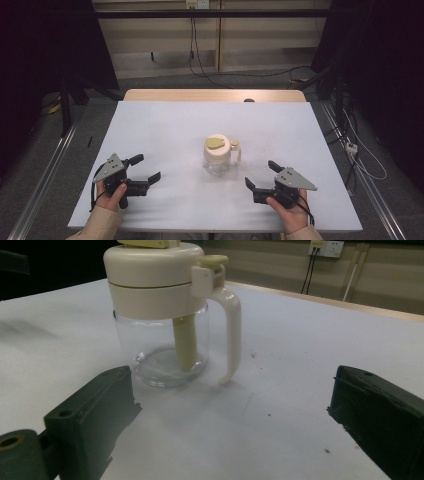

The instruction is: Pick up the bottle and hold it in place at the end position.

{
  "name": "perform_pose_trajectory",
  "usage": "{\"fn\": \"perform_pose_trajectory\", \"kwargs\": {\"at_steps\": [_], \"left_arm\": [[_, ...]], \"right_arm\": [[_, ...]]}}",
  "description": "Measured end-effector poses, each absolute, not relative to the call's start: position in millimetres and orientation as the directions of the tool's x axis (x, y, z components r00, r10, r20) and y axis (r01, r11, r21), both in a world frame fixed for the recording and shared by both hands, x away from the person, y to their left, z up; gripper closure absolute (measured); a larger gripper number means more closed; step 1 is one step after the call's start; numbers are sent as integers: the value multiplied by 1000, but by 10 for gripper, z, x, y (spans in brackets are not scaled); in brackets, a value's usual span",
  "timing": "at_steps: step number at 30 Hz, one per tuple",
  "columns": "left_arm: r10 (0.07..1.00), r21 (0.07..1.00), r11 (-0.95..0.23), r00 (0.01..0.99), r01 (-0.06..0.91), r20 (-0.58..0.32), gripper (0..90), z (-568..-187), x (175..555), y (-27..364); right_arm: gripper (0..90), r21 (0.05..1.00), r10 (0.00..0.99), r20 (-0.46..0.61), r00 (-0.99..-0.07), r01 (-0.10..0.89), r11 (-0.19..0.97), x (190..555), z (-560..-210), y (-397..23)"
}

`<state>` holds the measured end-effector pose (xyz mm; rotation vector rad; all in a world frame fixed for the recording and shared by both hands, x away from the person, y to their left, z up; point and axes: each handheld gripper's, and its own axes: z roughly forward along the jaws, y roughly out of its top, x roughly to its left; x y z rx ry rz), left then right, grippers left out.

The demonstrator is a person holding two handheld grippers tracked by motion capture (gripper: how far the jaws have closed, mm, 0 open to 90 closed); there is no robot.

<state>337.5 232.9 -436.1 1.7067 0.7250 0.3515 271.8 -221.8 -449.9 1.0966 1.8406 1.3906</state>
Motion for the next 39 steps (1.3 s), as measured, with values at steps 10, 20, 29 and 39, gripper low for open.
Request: {"fn": "perform_pose_trajectory", "kwargs": {"at_steps": [10,20,29,39], "left_arm": [[634,953,-126,761,277,-138,40,-4366,3360,2351],[636,952,-128,760,278,-136,40,-4368,3361,2357],[629,951,-136,766,276,-132,40,-4372,3365,2334],[628,952,-137,767,275,-131,40,-4371,3359,2343]], "right_arm": [[40,958,858,34,-513,262,118,2794,-4456,-2005],[47,952,836,26,-548,268,146,2850,-4474,-1757],[48,952,825,24,-565,266,154,2902,-4465,-1557],[62,941,847,29,-530,301,157,2995,-4504,-1460]]}}
